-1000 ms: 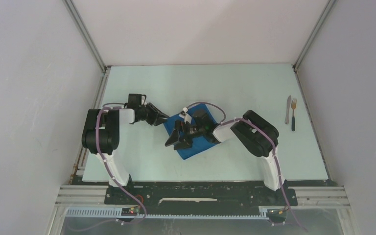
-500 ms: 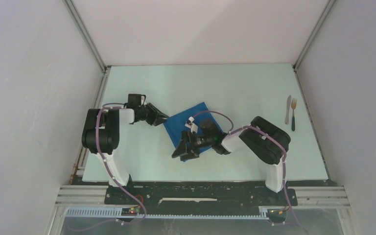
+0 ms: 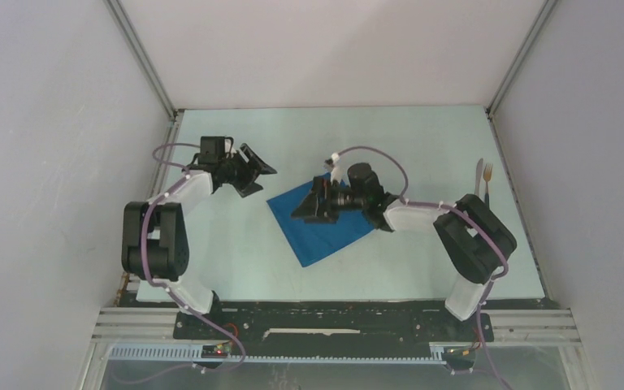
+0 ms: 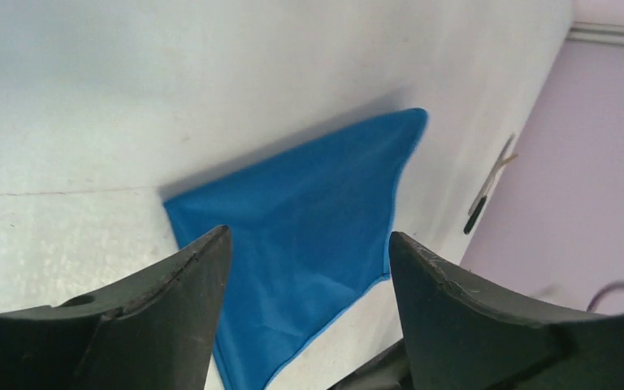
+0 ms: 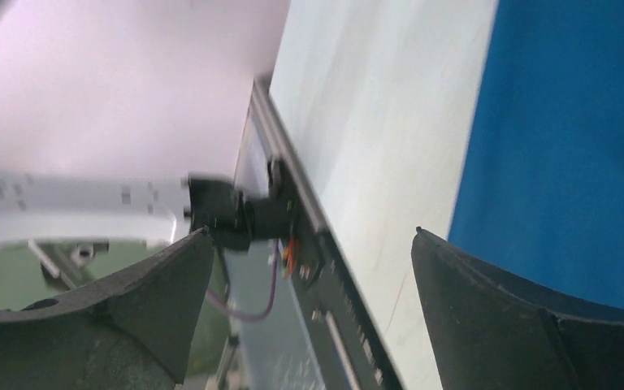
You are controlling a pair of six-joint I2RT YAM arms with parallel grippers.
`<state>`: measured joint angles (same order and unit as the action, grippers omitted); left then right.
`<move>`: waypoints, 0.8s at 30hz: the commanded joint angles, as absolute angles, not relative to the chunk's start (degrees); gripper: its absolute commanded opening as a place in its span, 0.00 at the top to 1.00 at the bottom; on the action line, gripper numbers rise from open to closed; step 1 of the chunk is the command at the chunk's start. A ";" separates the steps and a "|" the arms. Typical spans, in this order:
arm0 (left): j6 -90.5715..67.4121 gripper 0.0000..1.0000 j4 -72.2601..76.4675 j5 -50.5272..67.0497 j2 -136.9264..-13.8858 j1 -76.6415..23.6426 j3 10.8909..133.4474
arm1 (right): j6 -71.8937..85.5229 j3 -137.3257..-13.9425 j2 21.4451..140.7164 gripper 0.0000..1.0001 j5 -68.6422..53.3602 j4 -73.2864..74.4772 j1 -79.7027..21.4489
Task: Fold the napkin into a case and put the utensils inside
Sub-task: Smooth out the square-folded napkin at the center of the board.
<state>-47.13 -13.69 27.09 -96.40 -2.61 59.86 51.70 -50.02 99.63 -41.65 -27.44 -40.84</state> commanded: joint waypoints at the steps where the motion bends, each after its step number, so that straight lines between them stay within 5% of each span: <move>1: -45.54 0.25 -15.62 26.56 -92.05 -5.48 59.52 | 51.85 -58.49 105.52 0.00 -36.28 -29.27 -34.46; 6: -51.88 0.52 -6.01 28.67 -96.85 -7.04 53.64 | 56.93 -68.50 116.52 0.00 -34.10 -33.20 -29.01; 12: -51.31 0.57 -5.13 27.65 -102.89 -7.60 54.47 | 57.46 -80.83 127.47 0.00 -35.11 -29.20 -28.65; 24: -50.04 0.59 -7.58 24.34 -104.26 -4.25 51.26 | 60.37 -81.43 134.11 0.00 -33.87 -29.66 -24.96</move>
<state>-51.07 -6.63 28.05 -103.77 -5.30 52.86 59.00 -80.01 132.22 -35.09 -29.56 -26.85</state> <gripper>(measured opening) 0.412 0.993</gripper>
